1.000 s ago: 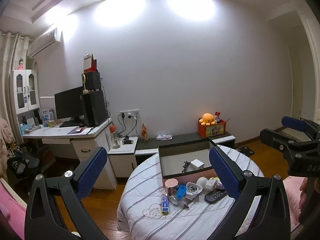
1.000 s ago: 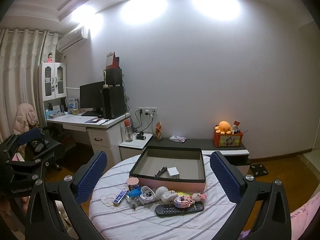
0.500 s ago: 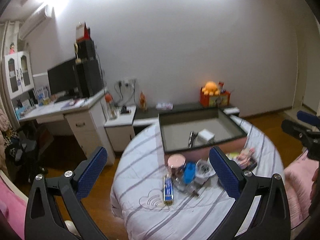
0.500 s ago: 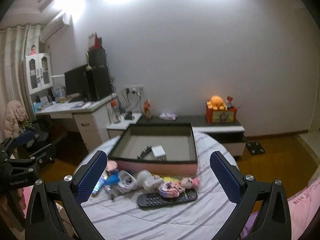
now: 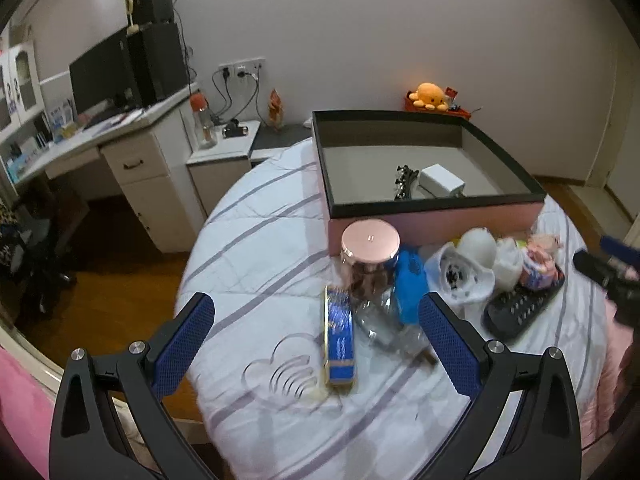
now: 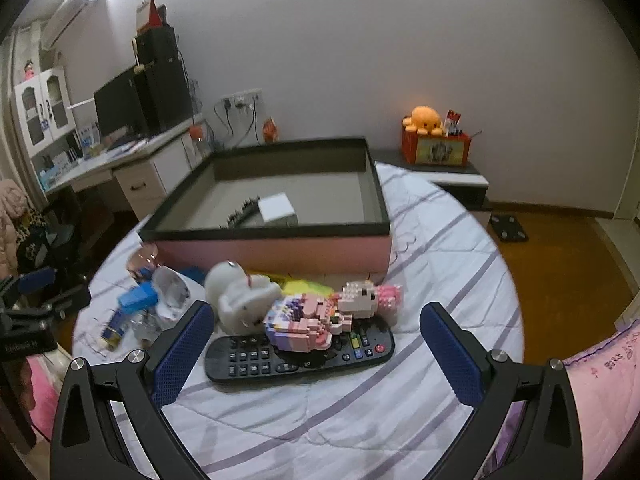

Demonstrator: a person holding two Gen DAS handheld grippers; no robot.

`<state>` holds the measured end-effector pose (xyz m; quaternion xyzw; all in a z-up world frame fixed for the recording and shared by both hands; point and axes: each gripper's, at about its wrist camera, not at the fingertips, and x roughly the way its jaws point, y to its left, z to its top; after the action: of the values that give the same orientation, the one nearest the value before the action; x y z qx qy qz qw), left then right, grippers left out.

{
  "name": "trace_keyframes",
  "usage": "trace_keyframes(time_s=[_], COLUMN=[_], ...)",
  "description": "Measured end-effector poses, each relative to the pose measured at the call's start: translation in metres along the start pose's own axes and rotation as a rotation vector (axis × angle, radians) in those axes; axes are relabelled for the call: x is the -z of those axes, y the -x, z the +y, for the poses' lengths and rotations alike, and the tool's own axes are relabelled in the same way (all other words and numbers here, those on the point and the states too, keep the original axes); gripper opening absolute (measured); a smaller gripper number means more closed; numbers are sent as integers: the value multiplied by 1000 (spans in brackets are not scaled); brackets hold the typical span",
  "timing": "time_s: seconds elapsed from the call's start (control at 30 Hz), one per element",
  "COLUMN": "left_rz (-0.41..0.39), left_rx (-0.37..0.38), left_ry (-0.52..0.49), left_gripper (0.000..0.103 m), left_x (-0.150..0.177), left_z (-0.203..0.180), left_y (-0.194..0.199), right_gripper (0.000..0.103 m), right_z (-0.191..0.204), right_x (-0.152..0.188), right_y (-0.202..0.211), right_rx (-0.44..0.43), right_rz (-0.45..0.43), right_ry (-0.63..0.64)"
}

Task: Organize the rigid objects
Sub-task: 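Grasp the rose-gold jar with left tool while right tool grasps Hello Kitty figure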

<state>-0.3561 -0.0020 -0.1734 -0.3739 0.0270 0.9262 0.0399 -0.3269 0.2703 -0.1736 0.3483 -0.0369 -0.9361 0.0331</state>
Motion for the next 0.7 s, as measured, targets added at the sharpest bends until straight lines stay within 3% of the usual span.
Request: trace_keyframes(time_s=[0.33, 0.57, 0.67, 0.7], left_rz=[55, 83, 96, 96], left_rx=[-29, -1, 6, 13], left_ry=[-13, -30, -56, -49], left_gripper=[103, 100, 93, 81], left_x=[-23, -30, -31, -31], left_z=[-11, -18, -25, -25], left_y=[-51, -72, -83, -85], right_gripper=[103, 103, 103, 103], right_z=[-10, -16, -19, -20], right_x=[-8, -12, -11, -11], right_y=[-30, -43, -47, -48], right_rx=[10, 15, 14, 13], right_rz=[41, 61, 68, 70], right_ry=[0, -4, -8, -10])
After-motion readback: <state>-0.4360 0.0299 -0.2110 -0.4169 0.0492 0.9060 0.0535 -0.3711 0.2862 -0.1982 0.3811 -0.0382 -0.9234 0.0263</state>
